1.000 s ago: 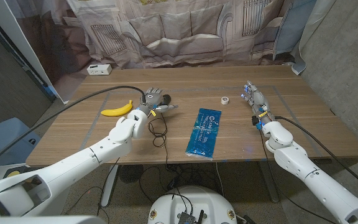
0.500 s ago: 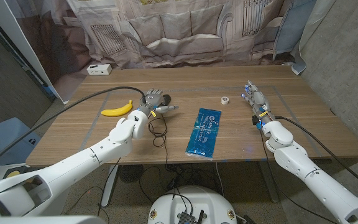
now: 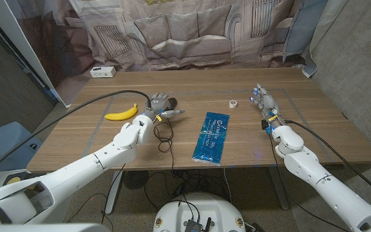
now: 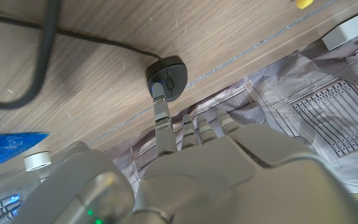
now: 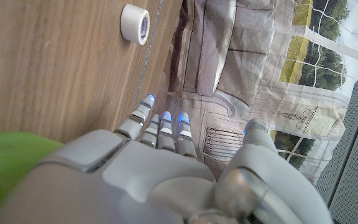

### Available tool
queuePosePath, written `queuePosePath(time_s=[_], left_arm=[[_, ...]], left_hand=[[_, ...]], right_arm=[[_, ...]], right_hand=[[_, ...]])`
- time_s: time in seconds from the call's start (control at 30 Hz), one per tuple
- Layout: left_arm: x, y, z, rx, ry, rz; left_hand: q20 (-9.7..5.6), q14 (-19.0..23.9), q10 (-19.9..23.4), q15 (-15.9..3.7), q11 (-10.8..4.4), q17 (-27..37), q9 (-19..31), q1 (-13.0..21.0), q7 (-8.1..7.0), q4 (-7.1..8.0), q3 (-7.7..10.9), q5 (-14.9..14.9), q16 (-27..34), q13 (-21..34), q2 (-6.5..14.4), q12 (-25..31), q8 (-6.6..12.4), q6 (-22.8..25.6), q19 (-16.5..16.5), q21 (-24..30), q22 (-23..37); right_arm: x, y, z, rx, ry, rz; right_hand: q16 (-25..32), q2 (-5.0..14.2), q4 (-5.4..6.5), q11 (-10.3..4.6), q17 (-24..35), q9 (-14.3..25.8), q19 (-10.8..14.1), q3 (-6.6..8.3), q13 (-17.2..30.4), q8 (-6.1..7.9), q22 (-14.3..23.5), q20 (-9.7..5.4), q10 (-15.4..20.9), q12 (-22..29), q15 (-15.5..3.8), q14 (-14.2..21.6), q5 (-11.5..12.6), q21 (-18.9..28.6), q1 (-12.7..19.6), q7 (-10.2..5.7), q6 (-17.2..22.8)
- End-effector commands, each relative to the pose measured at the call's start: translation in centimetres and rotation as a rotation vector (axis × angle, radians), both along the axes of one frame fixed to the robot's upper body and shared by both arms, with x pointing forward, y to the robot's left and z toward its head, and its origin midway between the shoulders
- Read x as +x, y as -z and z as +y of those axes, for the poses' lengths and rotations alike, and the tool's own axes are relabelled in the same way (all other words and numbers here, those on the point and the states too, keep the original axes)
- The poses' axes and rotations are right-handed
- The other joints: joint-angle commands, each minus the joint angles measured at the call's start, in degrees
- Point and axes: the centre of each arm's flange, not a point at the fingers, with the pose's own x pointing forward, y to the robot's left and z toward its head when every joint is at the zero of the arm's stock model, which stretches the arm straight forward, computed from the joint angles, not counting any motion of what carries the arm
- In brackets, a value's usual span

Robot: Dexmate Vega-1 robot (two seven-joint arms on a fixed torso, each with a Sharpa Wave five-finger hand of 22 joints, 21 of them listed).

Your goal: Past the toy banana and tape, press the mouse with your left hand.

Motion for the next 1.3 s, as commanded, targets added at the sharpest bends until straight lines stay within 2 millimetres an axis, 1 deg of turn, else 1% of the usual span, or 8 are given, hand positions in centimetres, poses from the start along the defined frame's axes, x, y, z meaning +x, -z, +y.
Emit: queuePosePath(time_s=[0.03, 0.5, 0.73, 1.3], left_arm=[[0.24, 0.32, 0.08, -0.005, -0.008, 0.017], [0.38, 0.56, 0.20, -0.007, -0.010, 0.034], [0.39, 0.65, 0.24, -0.002, -0.013, 0.042], [0.13, 0.79, 0.39, -0.010, -0.002, 0.043]], left_hand=[[0.19, 0.4, 0.3, -0.10, -0.05, 0.2, 0.3, 0.2, -0.24, 0.10, -0.50, 0.2, 0.6, 0.0, 0.7, 0.4, -0.12, 0.3, 0.5, 0.2, 0.2], [0.26, 0.6, 0.5, -0.07, 0.23, 0.2, 0.3, 0.3, -0.02, 0.05, -0.54, 0.2, 0.6, 0.0, 0.8, 0.5, -0.24, 0.4, 0.4, 0.1, 0.2], [0.26, 1.3, 0.9, -0.29, 0.02, 0.2, 0.3, 0.3, 0.02, 0.01, -0.59, 0.2, 0.8, 0.0, 0.9, 0.6, -0.21, 0.8, 0.5, 0.1, 0.2], [0.49, 1.8, 1.5, -0.32, 0.16, 0.2, 0.3, 0.4, 0.09, -0.04, -0.70, 0.2, 0.8, 0.0, 0.9, 0.8, -0.29, 1.1, 0.7, 0.1, 0.2]], right_arm=[[0.02, 0.28, -0.02, 0.006, 0.003, 0.011], [-0.13, 0.31, -0.03, 0.009, 0.009, 0.012], [-0.12, 0.23, 0.02, 0.002, 0.007, 0.009], [-0.31, 0.02, -0.01, 0.009, 0.015, 0.012]], right_hand=[[-0.1, 0.41, -0.09, -0.18, 0.2, 0.2, 0.1, -0.16, 0.1, -0.15, 0.2, 0.10, 0.7, -0.2, 0.47, -0.1, 0.0, -0.2, 0.1, 0.14, 0.5], [-0.1, 0.44, -0.12, -0.11, 0.2, 0.2, 0.1, -0.16, 0.1, -0.14, 0.2, 0.08, 0.7, -0.2, 0.51, -0.1, 0.0, -0.2, 0.1, 0.18, 0.6], [-0.1, 0.46, -0.12, -0.13, 0.2, 0.2, 0.1, -0.15, 0.1, -0.14, 0.2, 0.05, 0.7, -0.2, 0.50, 0.0, 0.0, -0.2, 0.1, 0.16, 0.6], [-0.1, 0.46, -0.14, -0.18, 0.2, 0.2, 0.1, -0.17, 0.1, -0.14, 0.2, 0.09, 0.8, -0.2, 0.51, 0.0, 0.0, -0.1, 0.1, 0.18, 0.7]])
